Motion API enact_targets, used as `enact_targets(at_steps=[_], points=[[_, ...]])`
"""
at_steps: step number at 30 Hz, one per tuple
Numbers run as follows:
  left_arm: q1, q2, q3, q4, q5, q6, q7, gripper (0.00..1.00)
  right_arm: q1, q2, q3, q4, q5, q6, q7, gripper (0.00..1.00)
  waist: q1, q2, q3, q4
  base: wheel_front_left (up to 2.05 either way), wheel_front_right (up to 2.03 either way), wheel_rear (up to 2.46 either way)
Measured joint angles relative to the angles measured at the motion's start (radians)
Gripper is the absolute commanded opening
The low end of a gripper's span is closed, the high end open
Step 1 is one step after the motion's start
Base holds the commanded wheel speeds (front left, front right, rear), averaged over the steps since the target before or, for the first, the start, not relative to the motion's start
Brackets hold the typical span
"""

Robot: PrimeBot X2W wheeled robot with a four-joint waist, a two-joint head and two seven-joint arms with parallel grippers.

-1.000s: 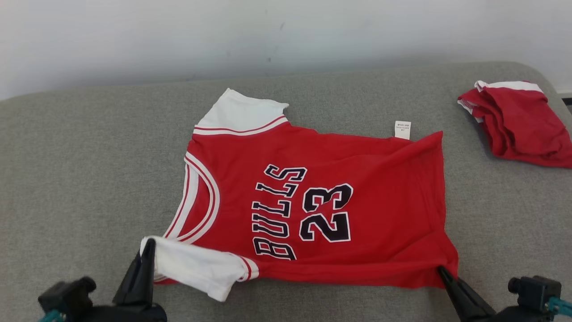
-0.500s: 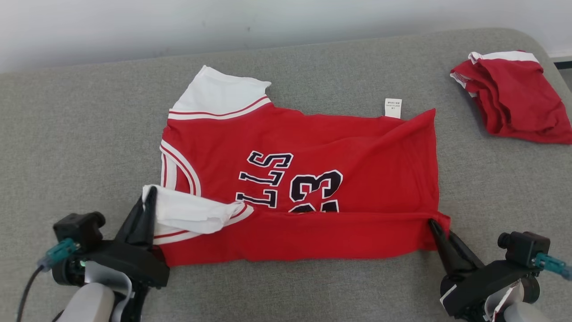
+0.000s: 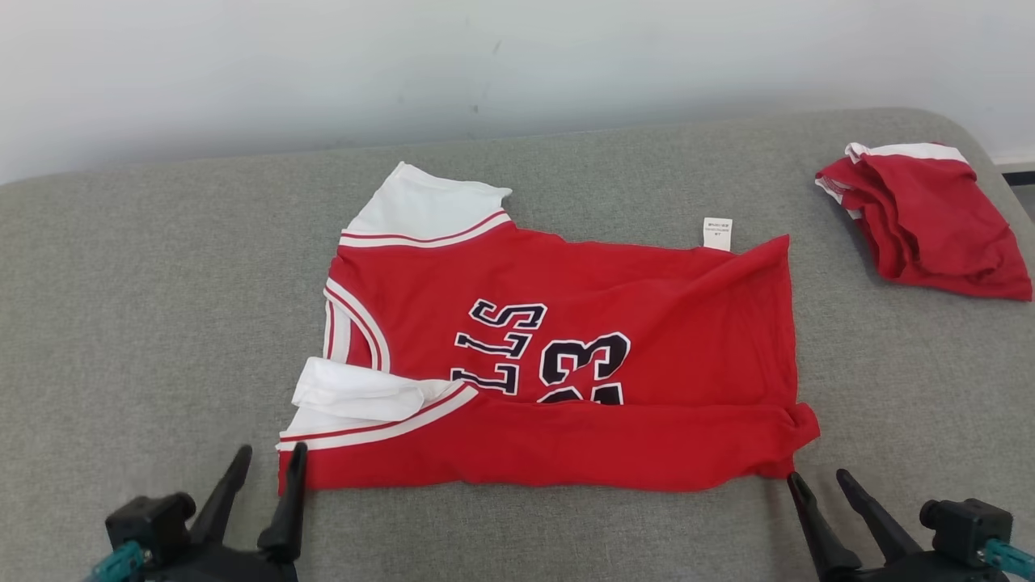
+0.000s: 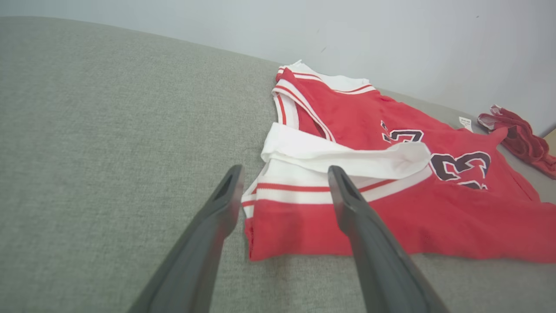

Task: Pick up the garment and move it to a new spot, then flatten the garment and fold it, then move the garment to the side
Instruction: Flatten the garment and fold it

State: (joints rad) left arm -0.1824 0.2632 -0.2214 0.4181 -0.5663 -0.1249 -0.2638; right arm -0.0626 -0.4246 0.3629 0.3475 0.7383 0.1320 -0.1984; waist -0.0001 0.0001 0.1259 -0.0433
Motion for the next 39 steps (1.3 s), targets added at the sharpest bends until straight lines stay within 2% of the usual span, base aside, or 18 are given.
enact_targets(at_steps=[12, 17, 18, 19, 20, 25, 28, 33, 39], points=[[-0.025, -0.022, -0.030, 0.089, 0.011, -0.004, 0.000, 1.00, -0.103, 0.079, -0.002, 0.123, -0.046, 0.000, 0.000, 1.00, 0.0001, 0.0000, 0.028, 0.007, 0.00, 0.00, 0.00], [-0.080, -0.030, -0.051, 0.182, 0.011, -0.004, 0.000, 1.00, -0.150, 0.111, 0.016, 0.218, -0.073, 0.000, 0.006, 1.00, 0.0001, 0.0000, 0.047, 0.005, 0.00, 0.00, 0.00], [-0.088, -0.034, -0.061, 0.202, 0.011, -0.005, 0.000, 1.00, -0.155, 0.115, 0.017, 0.236, -0.079, 0.000, 0.004, 0.88, 0.0001, 0.0000, 0.047, 0.005, 0.00, 0.00, 0.00], [-0.098, -0.038, -0.073, 0.220, 0.007, -0.004, 0.003, 0.48, -0.163, 0.119, 0.020, 0.252, -0.087, 0.000, 0.003, 0.45, 0.0001, 0.0000, 0.048, 0.006, 0.00, 0.00, 0.00], [-0.107, -0.039, -0.085, 0.231, 0.001, -0.004, 0.004, 0.00, -0.169, 0.124, 0.026, 0.261, -0.090, 0.000, 0.000, 0.00, 0.0000, -0.0001, 0.049, 0.006, 0.00, 0.00, 0.00], [-0.128, -0.050, -0.134, 0.259, -0.042, -0.006, 0.002, 0.00, -0.180, 0.138, 0.030, 0.297, -0.080, 0.000, -0.030, 0.00, 0.0002, 0.0000, 0.037, 0.005, 0.00, 0.00, 0.00], [-0.123, -0.042, -0.132, 0.266, -0.059, -0.006, 0.002, 0.00, -0.176, 0.135, 0.036, 0.297, -0.067, 0.000, -0.042, 0.00, 0.0001, 0.0000, 0.015, 0.006, 0.00, 0.00, 0.00], [-0.057, -0.030, -0.051, 0.209, -0.059, -0.006, 0.001, 0.00, -0.158, 0.132, 0.070, 0.260, -0.054, 0.000, -0.054, 0.00, 0.0001, 0.0000, -0.036, 0.015, 0.00, 0.00, 0.00], [0.111, -0.055, 0.030, 0.128, -0.038, 0.000, 0.000, 0.00, -0.106, 0.128, 0.126, 0.214, -0.052, 0.000, -0.058, 0.00, 0.0000, -0.0001, -0.101, 0.040, 0.00, 0.00, 0.00]])
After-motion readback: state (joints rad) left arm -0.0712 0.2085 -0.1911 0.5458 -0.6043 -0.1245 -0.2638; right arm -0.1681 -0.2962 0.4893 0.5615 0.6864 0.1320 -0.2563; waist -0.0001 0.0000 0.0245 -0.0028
